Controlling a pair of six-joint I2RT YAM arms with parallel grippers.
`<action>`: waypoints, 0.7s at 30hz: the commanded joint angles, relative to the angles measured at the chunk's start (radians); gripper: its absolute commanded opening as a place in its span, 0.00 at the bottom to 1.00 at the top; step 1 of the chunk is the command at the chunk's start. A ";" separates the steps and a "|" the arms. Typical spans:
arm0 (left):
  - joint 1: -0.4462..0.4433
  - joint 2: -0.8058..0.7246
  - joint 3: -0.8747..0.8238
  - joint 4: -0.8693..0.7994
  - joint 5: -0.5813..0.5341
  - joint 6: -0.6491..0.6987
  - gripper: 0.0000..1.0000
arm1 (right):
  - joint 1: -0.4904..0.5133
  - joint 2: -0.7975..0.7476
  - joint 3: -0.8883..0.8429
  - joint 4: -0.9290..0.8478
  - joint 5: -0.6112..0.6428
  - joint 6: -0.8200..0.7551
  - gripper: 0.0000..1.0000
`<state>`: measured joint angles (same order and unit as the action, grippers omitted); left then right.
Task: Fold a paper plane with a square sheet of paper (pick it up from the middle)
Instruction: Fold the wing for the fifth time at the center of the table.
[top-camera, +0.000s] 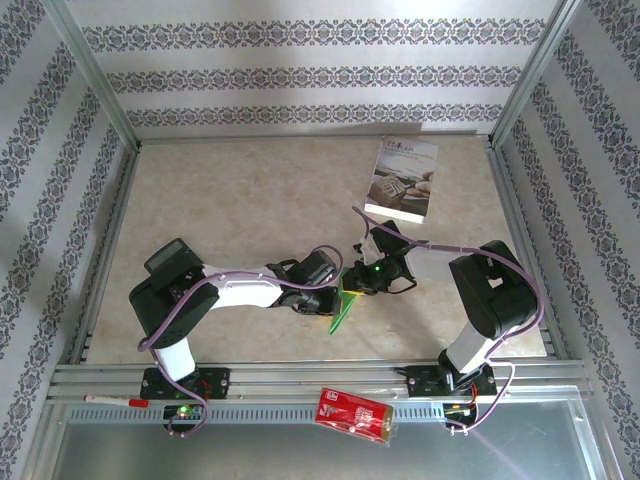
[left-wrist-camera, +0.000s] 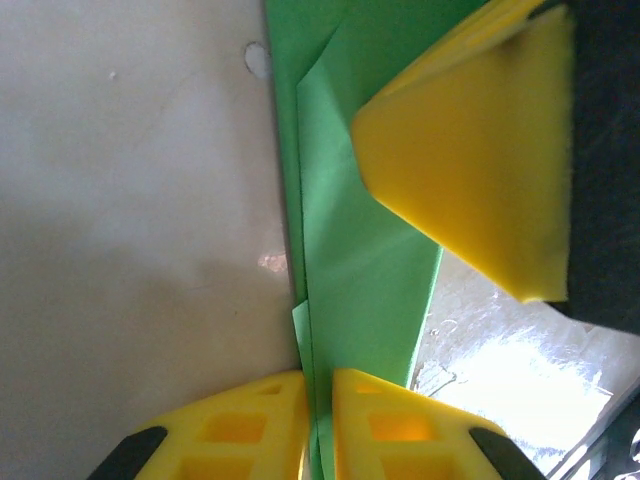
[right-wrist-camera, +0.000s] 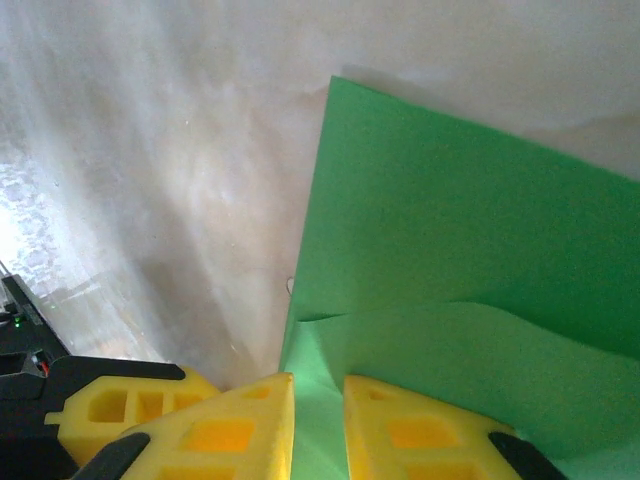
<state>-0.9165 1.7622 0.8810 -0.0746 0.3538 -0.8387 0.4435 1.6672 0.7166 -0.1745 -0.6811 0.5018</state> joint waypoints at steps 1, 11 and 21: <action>-0.032 0.047 -0.043 -0.066 -0.005 -0.010 0.16 | 0.014 0.027 0.006 0.011 0.011 0.004 0.21; -0.015 -0.048 0.007 -0.103 -0.014 0.009 0.25 | 0.014 0.024 -0.029 -0.019 0.050 -0.002 0.21; 0.025 -0.191 -0.044 0.031 0.070 -0.011 0.25 | 0.012 0.023 -0.032 -0.025 0.056 -0.007 0.21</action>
<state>-0.9009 1.5799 0.8707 -0.0971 0.3740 -0.8406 0.4431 1.6691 0.7109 -0.1680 -0.6781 0.5014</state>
